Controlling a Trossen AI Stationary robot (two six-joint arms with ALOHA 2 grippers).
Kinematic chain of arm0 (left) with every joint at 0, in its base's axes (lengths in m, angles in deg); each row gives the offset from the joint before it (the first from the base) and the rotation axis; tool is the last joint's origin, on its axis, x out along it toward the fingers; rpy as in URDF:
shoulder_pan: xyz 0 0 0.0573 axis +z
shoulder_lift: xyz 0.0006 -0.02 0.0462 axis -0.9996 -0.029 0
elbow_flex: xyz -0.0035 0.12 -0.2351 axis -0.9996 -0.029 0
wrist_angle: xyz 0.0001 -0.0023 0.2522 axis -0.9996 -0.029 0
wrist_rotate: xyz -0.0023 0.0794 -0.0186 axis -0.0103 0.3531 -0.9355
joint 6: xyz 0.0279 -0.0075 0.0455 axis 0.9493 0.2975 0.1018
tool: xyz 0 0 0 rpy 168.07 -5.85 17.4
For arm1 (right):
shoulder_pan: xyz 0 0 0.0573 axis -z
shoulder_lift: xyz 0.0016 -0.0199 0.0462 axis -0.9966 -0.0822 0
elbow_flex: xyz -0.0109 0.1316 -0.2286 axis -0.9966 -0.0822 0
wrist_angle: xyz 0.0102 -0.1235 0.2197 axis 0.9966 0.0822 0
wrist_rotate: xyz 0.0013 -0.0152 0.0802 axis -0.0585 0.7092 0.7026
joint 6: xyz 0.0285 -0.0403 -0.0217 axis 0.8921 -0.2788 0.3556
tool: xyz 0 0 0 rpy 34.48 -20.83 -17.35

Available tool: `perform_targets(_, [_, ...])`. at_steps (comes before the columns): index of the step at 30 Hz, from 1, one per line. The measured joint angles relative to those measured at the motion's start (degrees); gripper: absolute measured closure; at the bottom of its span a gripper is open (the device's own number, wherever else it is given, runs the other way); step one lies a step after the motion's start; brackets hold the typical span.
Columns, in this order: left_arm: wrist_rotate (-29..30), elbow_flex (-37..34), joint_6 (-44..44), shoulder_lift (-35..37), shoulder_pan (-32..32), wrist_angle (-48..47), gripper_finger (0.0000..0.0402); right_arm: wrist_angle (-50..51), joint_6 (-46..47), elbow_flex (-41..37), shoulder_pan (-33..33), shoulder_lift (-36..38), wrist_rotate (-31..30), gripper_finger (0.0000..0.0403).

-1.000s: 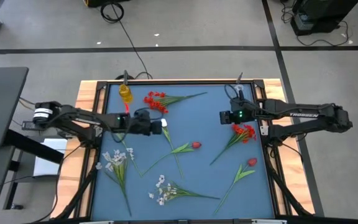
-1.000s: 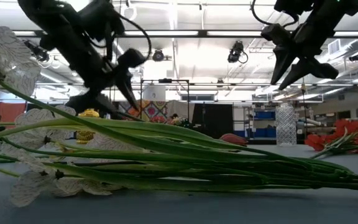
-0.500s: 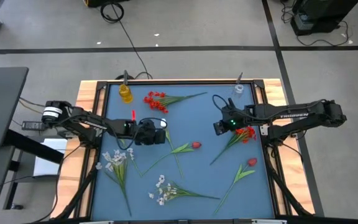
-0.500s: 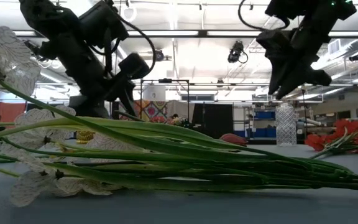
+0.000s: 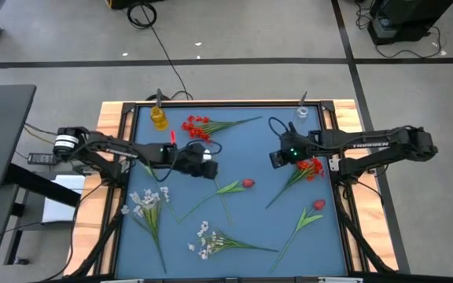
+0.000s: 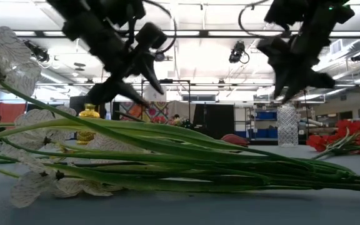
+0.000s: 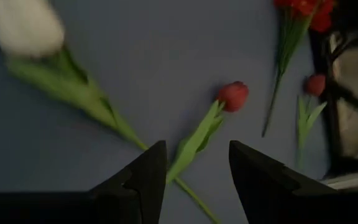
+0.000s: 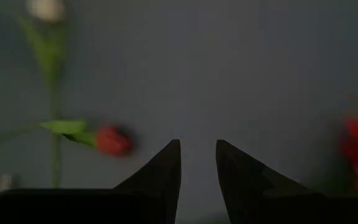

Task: Sort flowers into vase by color
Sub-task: Put the bottom orange flowers into the transparent vase

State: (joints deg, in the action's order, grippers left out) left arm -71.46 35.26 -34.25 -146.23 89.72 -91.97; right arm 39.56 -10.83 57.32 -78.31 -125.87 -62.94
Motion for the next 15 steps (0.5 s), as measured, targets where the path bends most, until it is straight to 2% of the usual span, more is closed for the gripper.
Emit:
perform_targets(5, [-4.34,5.77,17.44,1.26,3.16,-4.39,0.0221,7.76,7.8,0.0,-3.72,-0.37,4.58,0.0294])
perform_targets(11, [-5.79,11.0,26.04,1.34,7.69,-4.84,0.0221,11.91,21.71,-0.71,-10.0,-0.9,2.57,0.0295])
perform_targets(15, [-5.79,13.13,30.21,1.34,10.24,-4.83,0.0221,11.46,30.83,-1.88,-12.84,-1.27,4.45,0.0295])
